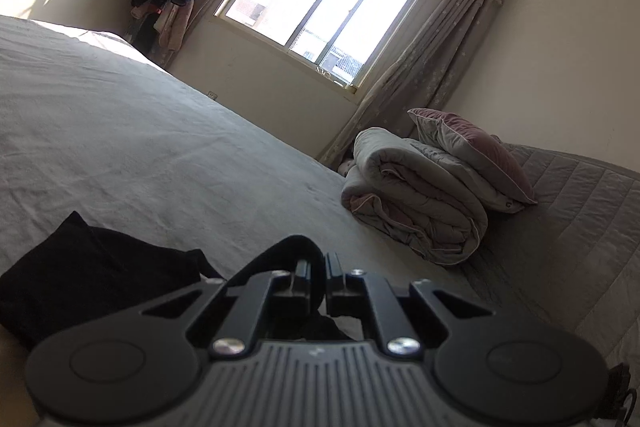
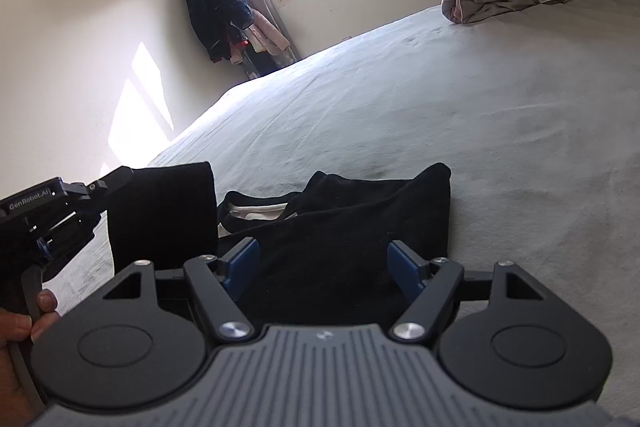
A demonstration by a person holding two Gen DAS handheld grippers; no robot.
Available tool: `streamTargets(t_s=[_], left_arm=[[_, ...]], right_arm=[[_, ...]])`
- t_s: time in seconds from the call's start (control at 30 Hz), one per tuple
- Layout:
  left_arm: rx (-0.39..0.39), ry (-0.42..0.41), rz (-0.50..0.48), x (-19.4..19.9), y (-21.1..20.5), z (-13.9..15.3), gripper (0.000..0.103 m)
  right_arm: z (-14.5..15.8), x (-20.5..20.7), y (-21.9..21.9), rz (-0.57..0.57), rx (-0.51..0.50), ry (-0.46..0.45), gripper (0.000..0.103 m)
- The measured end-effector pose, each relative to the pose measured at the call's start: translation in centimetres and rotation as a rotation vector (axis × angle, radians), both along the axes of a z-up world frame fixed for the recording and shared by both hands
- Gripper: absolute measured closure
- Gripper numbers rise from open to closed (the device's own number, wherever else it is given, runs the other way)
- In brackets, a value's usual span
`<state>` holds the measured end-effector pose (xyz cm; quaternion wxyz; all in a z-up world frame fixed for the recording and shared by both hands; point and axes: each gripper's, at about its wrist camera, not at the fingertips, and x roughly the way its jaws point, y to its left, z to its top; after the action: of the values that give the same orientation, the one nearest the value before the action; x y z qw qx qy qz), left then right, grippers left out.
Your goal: Fold clothes
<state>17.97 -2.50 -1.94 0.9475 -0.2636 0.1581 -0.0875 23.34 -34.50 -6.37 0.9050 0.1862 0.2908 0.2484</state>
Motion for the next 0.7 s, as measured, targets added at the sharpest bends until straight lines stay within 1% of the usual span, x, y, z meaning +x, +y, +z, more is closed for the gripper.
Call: streamTargets(t_s=[0.1, 0.2, 0.27, 0.3, 0.33, 0.37, 0.4, 0.43, 0.47, 0.5, 0.53, 0.6, 0.67, 0.7], left_arm=[[0.021, 0.087, -0.043, 0.4, -1.2, -3.1, 0.097], [0.05, 0.17, -0.091, 0.7, -1.9, -5.4, 0.095], [0.043, 0.203, -0.134, 1.0, -1.8, -5.6, 0.093], [0.037, 0.216, -0.154, 1.1, -1.8, -5.6, 0.087], [0.031, 0.228, -0.175, 1.2, -1.8, -5.6, 0.08], [0.025, 0.24, -0.195, 1.3, -1.7, -5.6, 0.076], [0.031, 0.245, -0.211, 1.1, -1.8, -5.4, 0.069], [0.044, 0.246, -0.224, 0.8, -2.0, -5.0, 0.06], [0.057, 0.246, -0.237, 0.5, -2.2, -4.7, 0.054], [0.058, 0.244, -0.242, 0.1, -2.1, -4.4, 0.043], [0.045, 0.24, -0.239, -0.3, -1.7, -4.2, 0.035], [-0.015, 0.247, -0.215, -0.8, -0.7, -3.9, 0.028], [-0.088, 0.261, -0.171, -1.1, 0.6, -3.8, 0.028], [-0.11, 0.259, -0.136, -1.3, 1.3, -3.6, 0.028]], right_arm=[[-0.1, 0.1, -0.1, -0.001, 0.001, 0.003, 0.028], [-0.2, 0.1, -0.2, -0.002, 0.002, 0.007, 0.028], [-0.2, 0.2, -0.1, -0.002, 0.001, 0.009, 0.028], [-0.2, 0.2, -0.1, -0.001, 0.0, 0.01, 0.028], [-0.2, 0.3, -0.1, 0.0, -0.001, 0.011, 0.028], [-0.3, 0.3, -0.1, 0.0, -0.002, 0.013, 0.028], [-0.3, 0.3, -0.1, 0.001, -0.002, 0.014, 0.028], [-0.3, 0.3, 0.0, 0.002, -0.003, 0.015, 0.028], [-0.3, 0.4, 0.0, 0.002, -0.004, 0.015, 0.028], [-0.3, 0.3, -0.1, 0.001, -0.002, 0.014, 0.028], [-0.2, 0.3, -0.1, -0.001, 0.001, 0.012, 0.028], [-0.1, 0.3, -0.2, -0.003, 0.006, 0.01, 0.028], [-0.1, 0.2, -0.3, -0.005, 0.01, 0.007, 0.028], [0.0, 0.1, -0.3, -0.005, 0.013, 0.006, 0.028]])
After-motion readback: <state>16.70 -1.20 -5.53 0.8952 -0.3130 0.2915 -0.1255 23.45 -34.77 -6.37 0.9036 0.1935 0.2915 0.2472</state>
